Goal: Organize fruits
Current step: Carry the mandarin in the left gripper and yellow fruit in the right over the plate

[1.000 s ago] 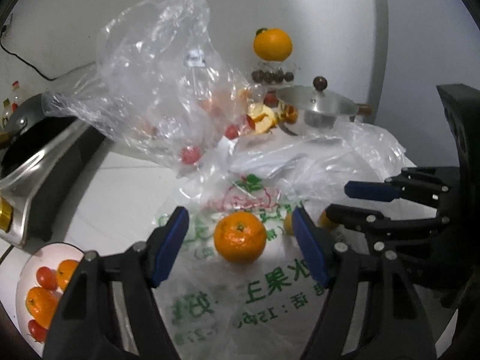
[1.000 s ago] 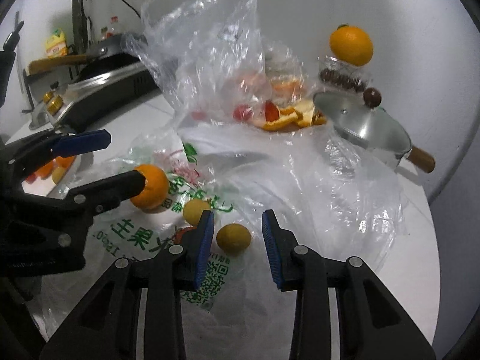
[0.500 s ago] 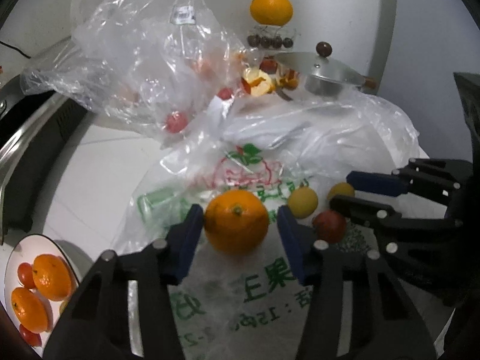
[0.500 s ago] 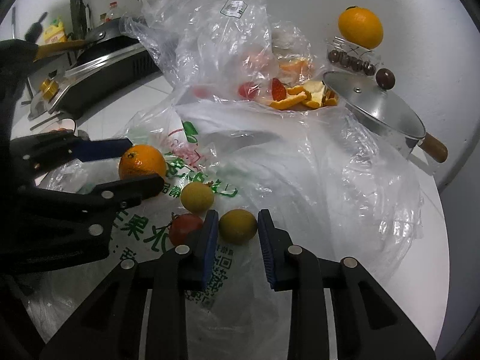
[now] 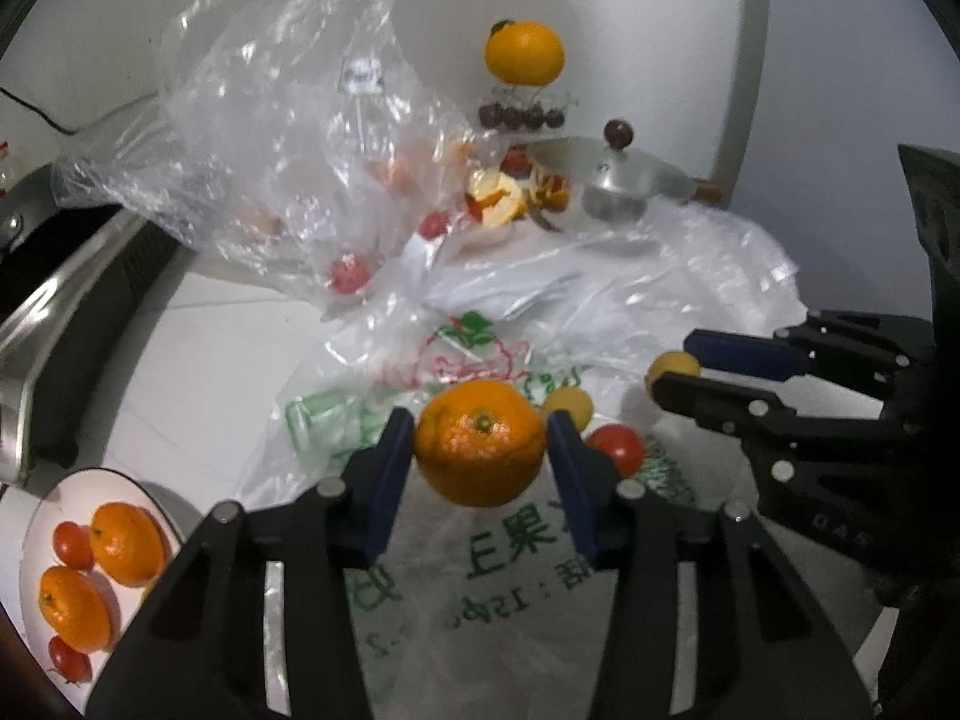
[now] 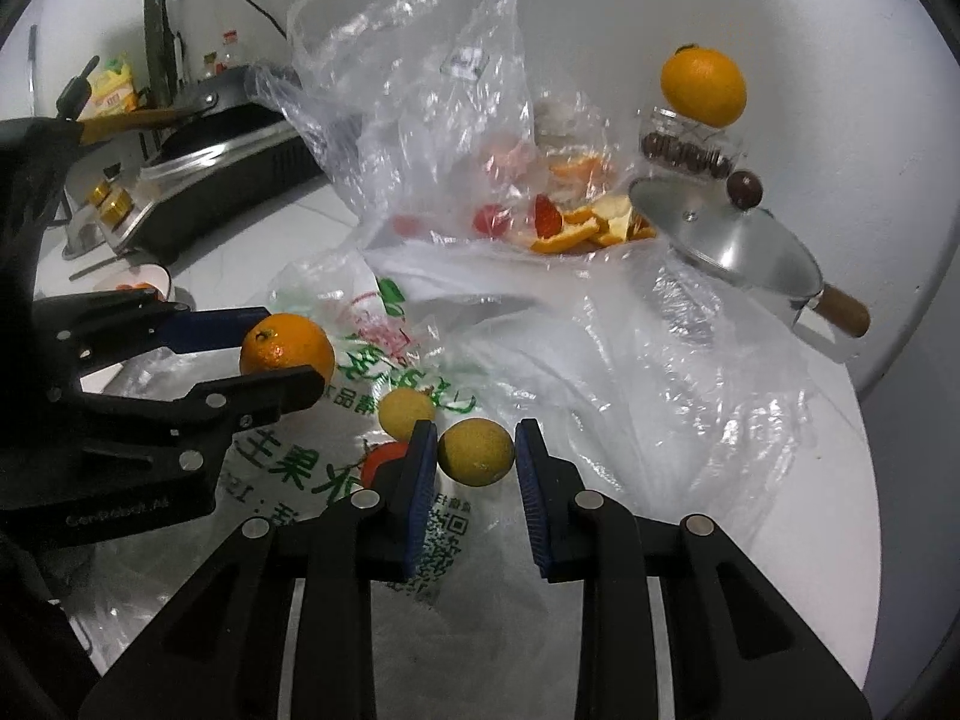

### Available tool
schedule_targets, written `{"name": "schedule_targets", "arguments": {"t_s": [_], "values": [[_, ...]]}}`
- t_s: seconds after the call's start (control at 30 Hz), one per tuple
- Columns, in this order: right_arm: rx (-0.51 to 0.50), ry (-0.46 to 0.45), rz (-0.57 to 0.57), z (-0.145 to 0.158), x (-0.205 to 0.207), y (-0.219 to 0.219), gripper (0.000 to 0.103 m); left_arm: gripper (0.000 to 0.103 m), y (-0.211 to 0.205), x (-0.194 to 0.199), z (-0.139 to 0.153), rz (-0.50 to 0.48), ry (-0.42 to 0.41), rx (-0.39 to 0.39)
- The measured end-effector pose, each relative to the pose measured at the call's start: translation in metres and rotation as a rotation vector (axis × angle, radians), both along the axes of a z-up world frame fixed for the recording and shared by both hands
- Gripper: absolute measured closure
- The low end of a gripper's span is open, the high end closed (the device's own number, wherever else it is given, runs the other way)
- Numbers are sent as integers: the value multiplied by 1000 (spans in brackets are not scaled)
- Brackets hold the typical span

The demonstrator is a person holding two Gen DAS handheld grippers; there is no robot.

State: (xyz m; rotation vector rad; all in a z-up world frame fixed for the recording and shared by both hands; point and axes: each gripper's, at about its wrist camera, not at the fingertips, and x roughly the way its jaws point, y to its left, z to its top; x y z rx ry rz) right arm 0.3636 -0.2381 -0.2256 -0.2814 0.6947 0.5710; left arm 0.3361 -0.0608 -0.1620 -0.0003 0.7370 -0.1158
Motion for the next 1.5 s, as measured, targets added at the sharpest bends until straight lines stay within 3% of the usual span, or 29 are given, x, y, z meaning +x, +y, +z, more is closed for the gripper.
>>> {"name": "schedule_targets", "arguments": {"t_s": [0.73,1.5], "values": [[38,-159,-60,57,-64,-19,74,56,11,-81,59,10,-160,15],[35,-207,44,73,-129,58,74,56,83,-161,67,84,-209,-4]]}}
